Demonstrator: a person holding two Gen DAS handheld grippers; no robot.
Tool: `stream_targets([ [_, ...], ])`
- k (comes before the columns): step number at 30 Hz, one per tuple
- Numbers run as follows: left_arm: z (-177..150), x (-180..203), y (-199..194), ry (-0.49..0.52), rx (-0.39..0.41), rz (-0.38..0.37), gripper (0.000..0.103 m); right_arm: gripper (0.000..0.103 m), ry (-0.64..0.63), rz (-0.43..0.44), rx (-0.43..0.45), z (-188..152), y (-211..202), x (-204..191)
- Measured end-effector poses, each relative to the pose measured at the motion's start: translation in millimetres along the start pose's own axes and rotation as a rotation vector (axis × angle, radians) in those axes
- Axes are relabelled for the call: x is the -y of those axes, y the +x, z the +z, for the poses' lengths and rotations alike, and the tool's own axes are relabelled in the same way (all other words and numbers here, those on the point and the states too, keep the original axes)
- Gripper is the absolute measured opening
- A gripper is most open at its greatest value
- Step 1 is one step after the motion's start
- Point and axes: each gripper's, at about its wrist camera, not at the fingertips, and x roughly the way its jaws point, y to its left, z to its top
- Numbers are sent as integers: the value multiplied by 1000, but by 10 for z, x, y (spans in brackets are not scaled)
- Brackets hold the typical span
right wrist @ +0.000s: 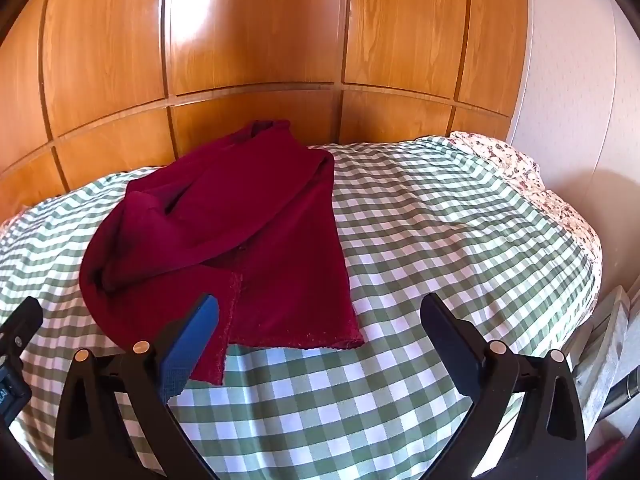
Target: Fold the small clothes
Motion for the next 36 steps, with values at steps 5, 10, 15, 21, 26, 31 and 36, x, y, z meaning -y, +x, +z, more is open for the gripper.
stream_targets([
  [5, 23, -13, 4, -1, -4, -1, 100, 100, -26, -14, -10, -14, -4, -37],
  [10, 1, 6, 18, 2, -12, -2, 100, 100, -34, -14, -11, 1, 59, -39],
  [15, -4, 11, 17, 6, -11, -7, 100, 100, -32, -22, 5, -38, 7, -68],
  [21, 11, 1, -3, -1, -6, -10, 100, 100, -34, -16, 10, -16, -11, -58],
  [26, 27, -9, -42, -7, 3, -14, 100, 100, -30, -14, 27, 14, -53, -52],
  [31, 32, -7, -60, -6, 4, -18, 100, 100, -35, -13, 33, 13, -68, -59],
  [36, 27, 2, -71, -7, 4, -20, 100, 100, -36, -14, 33, 17, -69, -63],
])
